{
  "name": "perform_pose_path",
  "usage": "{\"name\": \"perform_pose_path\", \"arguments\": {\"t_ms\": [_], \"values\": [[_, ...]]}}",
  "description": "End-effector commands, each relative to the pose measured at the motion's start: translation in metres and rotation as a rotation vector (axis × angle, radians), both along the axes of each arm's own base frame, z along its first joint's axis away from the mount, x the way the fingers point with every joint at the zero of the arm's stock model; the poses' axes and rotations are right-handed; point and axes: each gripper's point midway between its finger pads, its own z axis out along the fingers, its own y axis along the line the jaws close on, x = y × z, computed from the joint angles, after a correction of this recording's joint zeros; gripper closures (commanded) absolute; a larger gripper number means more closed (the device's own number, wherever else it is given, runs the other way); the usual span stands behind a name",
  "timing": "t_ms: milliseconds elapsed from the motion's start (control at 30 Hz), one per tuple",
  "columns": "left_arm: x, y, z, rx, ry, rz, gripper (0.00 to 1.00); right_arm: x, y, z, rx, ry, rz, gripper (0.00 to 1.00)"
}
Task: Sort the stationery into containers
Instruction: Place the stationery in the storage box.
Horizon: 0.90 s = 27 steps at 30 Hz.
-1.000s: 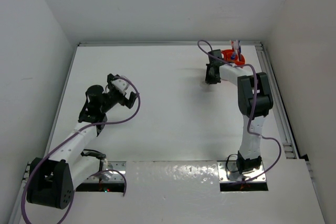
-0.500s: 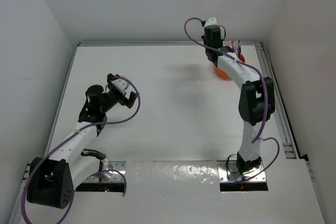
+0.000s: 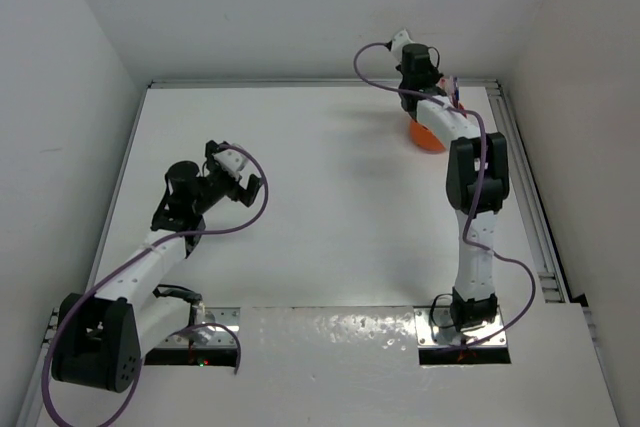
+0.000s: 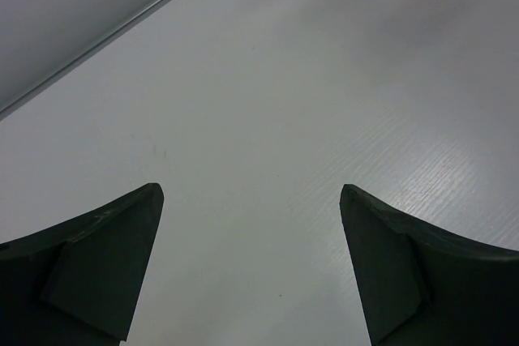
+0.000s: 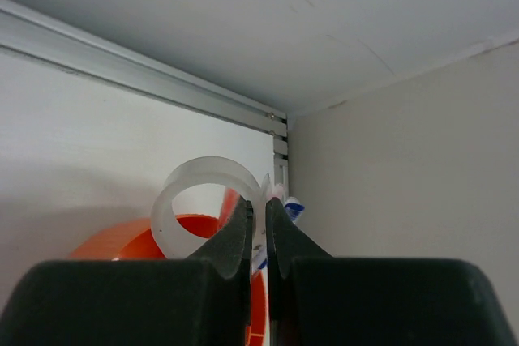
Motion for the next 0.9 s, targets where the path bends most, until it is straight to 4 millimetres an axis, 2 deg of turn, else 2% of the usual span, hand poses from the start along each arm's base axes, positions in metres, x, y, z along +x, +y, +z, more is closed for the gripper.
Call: {"name": "perform_pose_path", "arguments": {"t_ms": [0, 100, 133, 267, 367, 400, 433, 500, 533, 567, 733, 867], "values": [[0.005, 0.001, 0.011, -0.018, -0.045, 0.006, 0.11, 0.007, 0.004, 0.032, -0.022, -0.062, 0.116, 1.00], [0.006, 0.000, 0.011, -0.020, -0.045, 0.007, 0.11, 0.006, 0.012, 0.023, -0.043, -0.024, 0.205, 1.00], [0.005, 0.000, 0.010, -0.020, -0.045, 0.007, 0.11, 0.005, 0.013, 0.013, -0.054, -0.005, 0.216, 1.00], [0.005, 0.001, 0.009, -0.017, -0.041, 0.012, 0.11, 0.004, 0.011, -0.001, -0.149, 0.060, 0.246, 1.00], [0.006, 0.002, 0.007, -0.018, -0.038, 0.016, 0.11, 0.003, 0.008, 0.007, -0.077, 0.043, 0.171, 1.00], [0.006, 0.002, 0.007, -0.019, -0.037, 0.017, 0.11, 0.005, 0.006, 0.025, -0.044, 0.010, 0.135, 1.00], [0.006, 0.001, 0.007, -0.025, -0.038, 0.016, 0.11, 0.001, 0.005, 0.020, 0.014, 0.024, 0.103, 1.00], [0.007, 0.001, 0.007, -0.030, -0.037, 0.017, 0.11, -0.004, 0.007, 0.030, 0.062, -0.022, 0.088, 1.00], [0.007, 0.001, 0.007, -0.033, -0.039, 0.017, 0.11, -0.007, 0.011, 0.018, 0.083, -0.048, 0.108, 1.00], [0.008, 0.001, 0.008, -0.034, -0.042, 0.017, 0.11, -0.013, 0.011, 0.032, 0.096, -0.098, 0.129, 1.00], [0.007, 0.002, 0.007, -0.030, -0.042, 0.023, 0.11, -0.014, 0.005, 0.010, 0.141, -0.059, 0.100, 1.00], [0.006, 0.002, 0.005, -0.034, -0.036, 0.022, 0.11, -0.018, 0.003, 0.006, 0.152, -0.058, 0.091, 1.00]]}}
